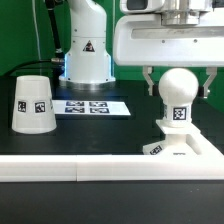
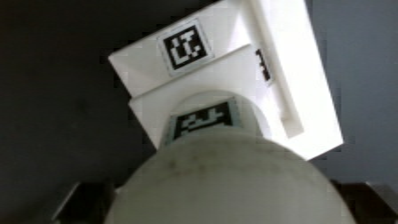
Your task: Assemble lamp
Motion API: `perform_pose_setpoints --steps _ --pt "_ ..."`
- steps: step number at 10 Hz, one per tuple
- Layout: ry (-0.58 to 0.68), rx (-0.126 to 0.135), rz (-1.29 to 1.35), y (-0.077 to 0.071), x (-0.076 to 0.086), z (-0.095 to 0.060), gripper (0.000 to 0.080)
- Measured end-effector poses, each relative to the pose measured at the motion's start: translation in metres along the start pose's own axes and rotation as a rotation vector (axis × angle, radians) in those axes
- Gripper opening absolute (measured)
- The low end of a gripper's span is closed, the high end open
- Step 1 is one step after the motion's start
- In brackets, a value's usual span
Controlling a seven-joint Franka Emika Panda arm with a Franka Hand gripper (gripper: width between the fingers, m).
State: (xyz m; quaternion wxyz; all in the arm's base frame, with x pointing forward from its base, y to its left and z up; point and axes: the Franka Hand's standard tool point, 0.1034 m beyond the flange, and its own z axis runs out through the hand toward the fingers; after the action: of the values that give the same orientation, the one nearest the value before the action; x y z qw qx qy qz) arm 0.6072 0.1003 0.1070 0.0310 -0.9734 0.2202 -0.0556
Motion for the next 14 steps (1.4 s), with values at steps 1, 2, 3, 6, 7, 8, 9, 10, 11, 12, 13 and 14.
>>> perform_pose_setpoints --steps 1,2,3,6,7,8,9,10,11,12,13,14 --pt "-0.012 0.008 0.150 -0.002 -0.002 0.001 0.0577" --pt "-0.030 0.011 0.255 -0.003 -0.004 0.001 0.0577" --pt "-0.051 0.015 0.340 -0.004 -0.005 0.001 0.0577" --pt "-0.096 0.048 0.661 -0.004 -0.004 0.002 0.0577" --pt "-0.104 0.053 0.721 -0.004 -0.004 0.002 0.0577" --pt "-0.107 0.053 0.758 -0.006 -0.004 0.002 0.0577" --pt "-0.111 0.055 0.783 -0.007 -0.005 0.002 0.0577" --pt "-0.106 0.056 0.717 -0.007 -0.005 0.002 0.0577" --pt "-0.100 0.061 0.627 -0.009 -0.006 0.001 0.0680" --pt "-0.100 0.063 0.593 -0.011 -0.007 -0.001 0.0680" --pt "-0.092 0.073 0.493 -0.013 -0.006 -0.005 0.0696" --pt "-0.084 0.081 0.365 -0.013 -0.005 -0.008 0.0698"
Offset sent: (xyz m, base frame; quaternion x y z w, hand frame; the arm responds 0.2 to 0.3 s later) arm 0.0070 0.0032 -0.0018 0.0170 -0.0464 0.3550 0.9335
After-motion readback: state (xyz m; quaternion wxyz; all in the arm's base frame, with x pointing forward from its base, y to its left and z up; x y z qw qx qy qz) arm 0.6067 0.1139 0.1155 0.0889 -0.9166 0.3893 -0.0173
